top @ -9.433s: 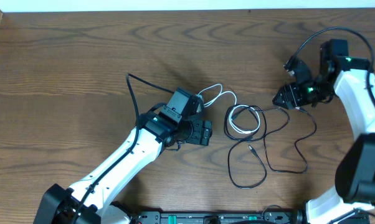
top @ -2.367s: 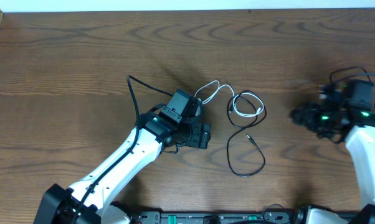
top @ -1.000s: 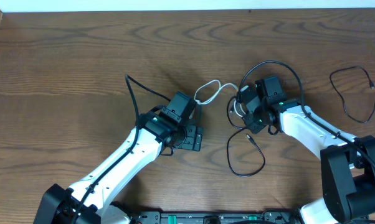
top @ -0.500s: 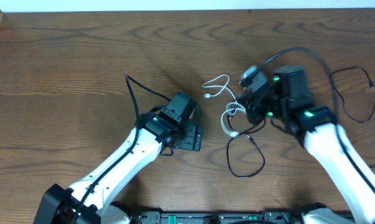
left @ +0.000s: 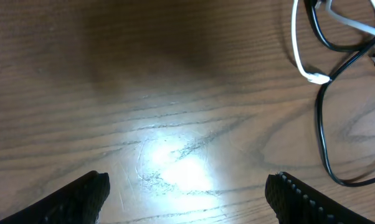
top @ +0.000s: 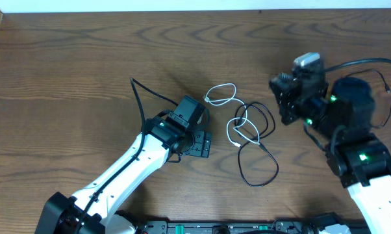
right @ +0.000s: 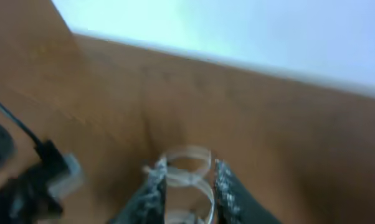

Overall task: Untangle cables
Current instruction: 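Grasp the flat white cable with the right gripper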

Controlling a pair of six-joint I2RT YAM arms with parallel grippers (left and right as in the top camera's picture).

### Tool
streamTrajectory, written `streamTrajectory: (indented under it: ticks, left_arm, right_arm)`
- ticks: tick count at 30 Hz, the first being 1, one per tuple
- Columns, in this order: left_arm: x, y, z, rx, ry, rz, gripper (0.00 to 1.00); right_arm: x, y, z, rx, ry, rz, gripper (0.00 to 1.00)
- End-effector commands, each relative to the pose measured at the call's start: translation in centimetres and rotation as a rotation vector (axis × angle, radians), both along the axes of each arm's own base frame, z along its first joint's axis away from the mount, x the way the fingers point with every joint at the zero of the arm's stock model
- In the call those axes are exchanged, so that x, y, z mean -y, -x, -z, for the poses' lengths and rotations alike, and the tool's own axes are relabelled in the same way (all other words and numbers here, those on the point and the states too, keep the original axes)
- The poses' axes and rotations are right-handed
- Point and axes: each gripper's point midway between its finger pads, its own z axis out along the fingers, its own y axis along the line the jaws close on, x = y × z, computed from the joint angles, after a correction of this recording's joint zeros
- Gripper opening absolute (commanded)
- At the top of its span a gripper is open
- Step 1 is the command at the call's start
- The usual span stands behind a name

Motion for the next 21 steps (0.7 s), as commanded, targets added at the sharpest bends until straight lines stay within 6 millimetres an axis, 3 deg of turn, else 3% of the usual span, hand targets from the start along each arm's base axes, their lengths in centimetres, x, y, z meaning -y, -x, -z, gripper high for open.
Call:
streamTrajectory:
  ticks: [1,6,10,14,21]
  left_arm:
    - [-0.3,-0.2,-0.1,0.006,-0.003,-0.019,0.85]
    - [-0.3,-0.2,-0.1,0.006,-0.003,-0.019,0.85]
    - [-0.3,-0.2,-0.1,0.005,-0.002,-0.021,0.85]
    - [-0.2,-0.1,-0.1,0.003,0.0,-0.021,0.85]
    - [-0.2,-0.1,-0.1,0.003,0.0,-0.021,0.85]
  right_arm:
    - [-0.2,0.4,3.8,-0.135,0.06,-0.038,0.29]
    - [-1.6,2.4,10.6,-0.39,0.131,-0.175,0.33]
    - [-2.6,3.7,14.8,-0.523,0.208,-0.262,0.38]
    - [-3.8,5.1,18.3,-0.623,0.284,-0.344,0.45]
    - [-3.8,5.7,23.3,-0.731,0.443,-0.342,0.48]
